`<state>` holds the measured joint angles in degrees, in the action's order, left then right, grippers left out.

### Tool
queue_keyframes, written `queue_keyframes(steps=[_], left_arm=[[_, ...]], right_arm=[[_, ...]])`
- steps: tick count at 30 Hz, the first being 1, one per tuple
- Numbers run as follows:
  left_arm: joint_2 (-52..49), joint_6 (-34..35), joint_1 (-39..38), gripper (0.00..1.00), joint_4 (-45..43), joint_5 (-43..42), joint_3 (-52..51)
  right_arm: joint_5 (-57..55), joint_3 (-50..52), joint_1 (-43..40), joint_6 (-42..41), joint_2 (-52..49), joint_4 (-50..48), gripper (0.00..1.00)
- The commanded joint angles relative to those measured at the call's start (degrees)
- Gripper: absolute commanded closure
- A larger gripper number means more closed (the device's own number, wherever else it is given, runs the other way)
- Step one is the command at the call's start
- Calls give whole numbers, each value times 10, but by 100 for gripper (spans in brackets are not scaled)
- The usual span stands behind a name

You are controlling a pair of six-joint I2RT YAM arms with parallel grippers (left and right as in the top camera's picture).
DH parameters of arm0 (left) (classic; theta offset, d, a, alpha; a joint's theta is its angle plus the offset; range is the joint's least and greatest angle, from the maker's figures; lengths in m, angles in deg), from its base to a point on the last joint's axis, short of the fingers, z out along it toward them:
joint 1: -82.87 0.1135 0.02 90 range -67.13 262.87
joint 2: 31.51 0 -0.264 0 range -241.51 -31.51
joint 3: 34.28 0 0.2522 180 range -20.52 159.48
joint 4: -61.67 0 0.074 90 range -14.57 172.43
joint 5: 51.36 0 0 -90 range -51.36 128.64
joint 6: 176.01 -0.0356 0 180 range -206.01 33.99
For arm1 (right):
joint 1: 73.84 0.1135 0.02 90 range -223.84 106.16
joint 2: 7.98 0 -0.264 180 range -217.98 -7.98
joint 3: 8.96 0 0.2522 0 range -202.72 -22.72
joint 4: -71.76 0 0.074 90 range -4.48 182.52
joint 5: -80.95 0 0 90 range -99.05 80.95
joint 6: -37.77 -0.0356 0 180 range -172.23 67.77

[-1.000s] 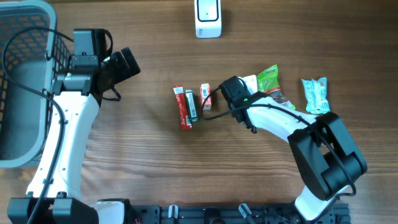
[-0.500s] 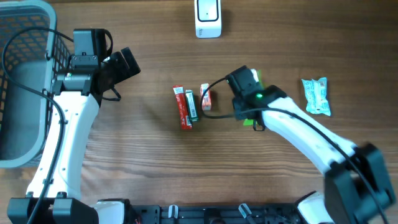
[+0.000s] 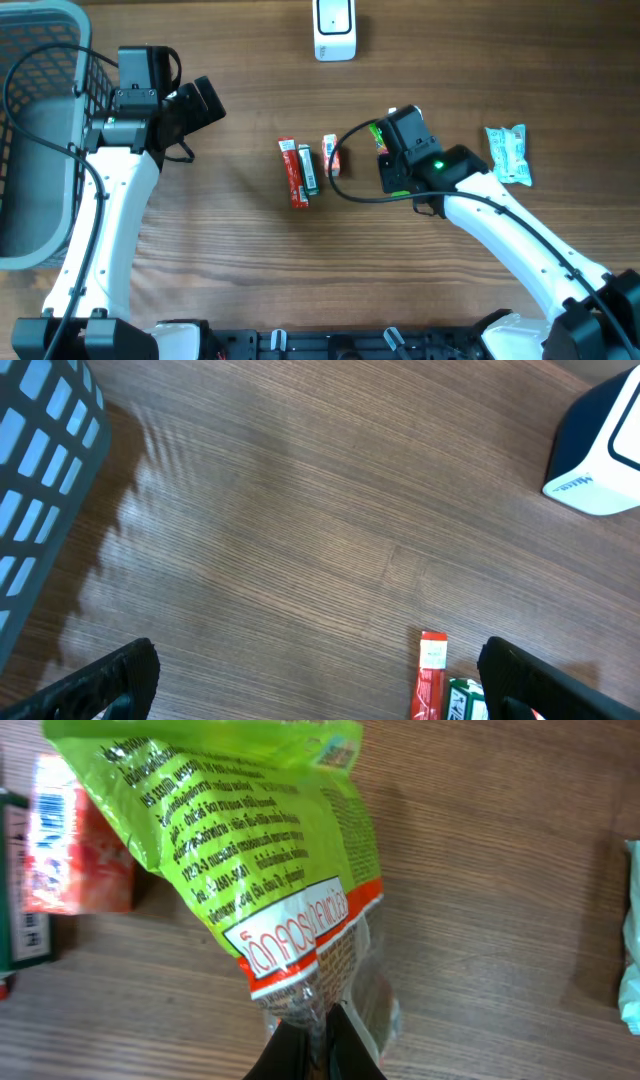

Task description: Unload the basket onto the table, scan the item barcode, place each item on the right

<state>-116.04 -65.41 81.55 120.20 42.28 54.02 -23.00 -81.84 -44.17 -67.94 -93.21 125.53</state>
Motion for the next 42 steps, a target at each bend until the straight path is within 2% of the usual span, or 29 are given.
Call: queue_keyframes(steps=[1,5,8,10,11,12,15,19,22,36,38,41,42], left_arm=[[-3,-7,3,0,-1,7,4],[-3,-7,3,0,-1,7,4],[-3,-7,3,0,-1,7,3],[-3,-7,3,0,-1,7,4],[-3,-7,3,0,-1,7,4],[-3,-7,3,0,-1,7,4],[-3,-7,3,0,-1,7,3],[-3,-7,3,0,-1,7,4],[-3,-7,3,0,-1,7,4],[-3,-7,3,0,-1,7,3],[-3,-7,3,0,-1,7,4],[-3,-7,3,0,-1,7,3],[-3,-7,3,0,-1,7,4]], right_arm=[[-61,43,-5,31,-17,-26,95],[-64,59,-8,33,-37,-48,93],[-43,59,-8,17,-46,-46,64],[-27,59,-8,16,-50,-46,38],[-27,62,-8,16,-53,-46,29],[-27,63,-8,19,-54,-47,25],[-31,66,-8,27,-61,-63,19],[-23,66,-8,37,-82,-102,16],[-28,66,-8,37,-92,-109,8],[-119,66,-2,39,-200,-156,5],[-103,64,-1,39,-200,-155,13],[-95,50,0,37,-186,-138,36],[-95,43,0,37,-177,-129,48]])
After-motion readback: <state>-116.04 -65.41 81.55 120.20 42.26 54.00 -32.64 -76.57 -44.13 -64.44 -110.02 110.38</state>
